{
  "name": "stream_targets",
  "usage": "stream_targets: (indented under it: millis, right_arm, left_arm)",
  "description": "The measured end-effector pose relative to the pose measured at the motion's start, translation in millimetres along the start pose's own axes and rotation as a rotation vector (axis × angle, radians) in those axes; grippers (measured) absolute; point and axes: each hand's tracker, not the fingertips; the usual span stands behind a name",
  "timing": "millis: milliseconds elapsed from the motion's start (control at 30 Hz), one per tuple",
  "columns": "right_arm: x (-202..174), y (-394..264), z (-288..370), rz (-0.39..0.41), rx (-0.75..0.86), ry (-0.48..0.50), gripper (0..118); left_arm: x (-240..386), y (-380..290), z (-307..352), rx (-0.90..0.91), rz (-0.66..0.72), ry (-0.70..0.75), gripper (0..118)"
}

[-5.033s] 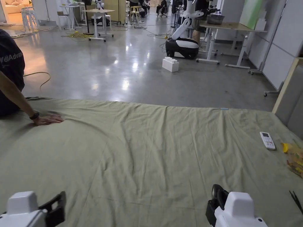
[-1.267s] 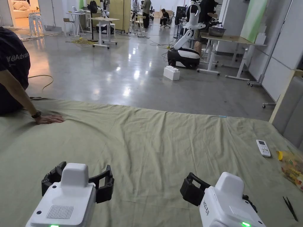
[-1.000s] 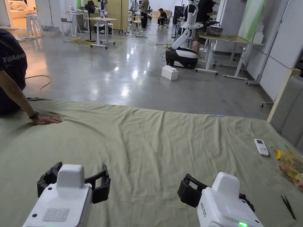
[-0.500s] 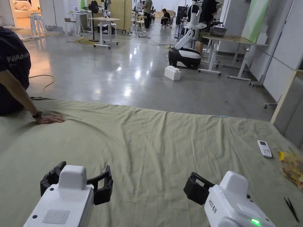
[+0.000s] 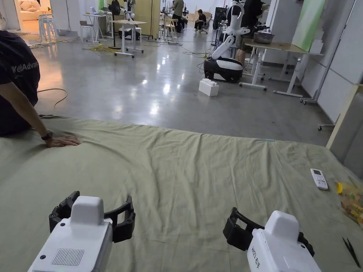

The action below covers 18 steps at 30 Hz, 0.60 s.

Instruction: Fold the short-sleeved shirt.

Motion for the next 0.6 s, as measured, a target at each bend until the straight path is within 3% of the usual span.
stream_targets:
  millis: [233, 600]
  right_arm:
    - [-2.7, -2.0, -1.3, 0.077, 0.084, -0.012, 118]
    - [-1.9, 2.2, -1.3, 0.088, 0.11, 0.024, 118]
  left_arm:
    - [-6.4, 1.6, -5.8, 0.005, 0.005, 0.0, 101]
    - [-8.9, 0.4, -7.7, 0.026, -0.002, 0.002, 103]
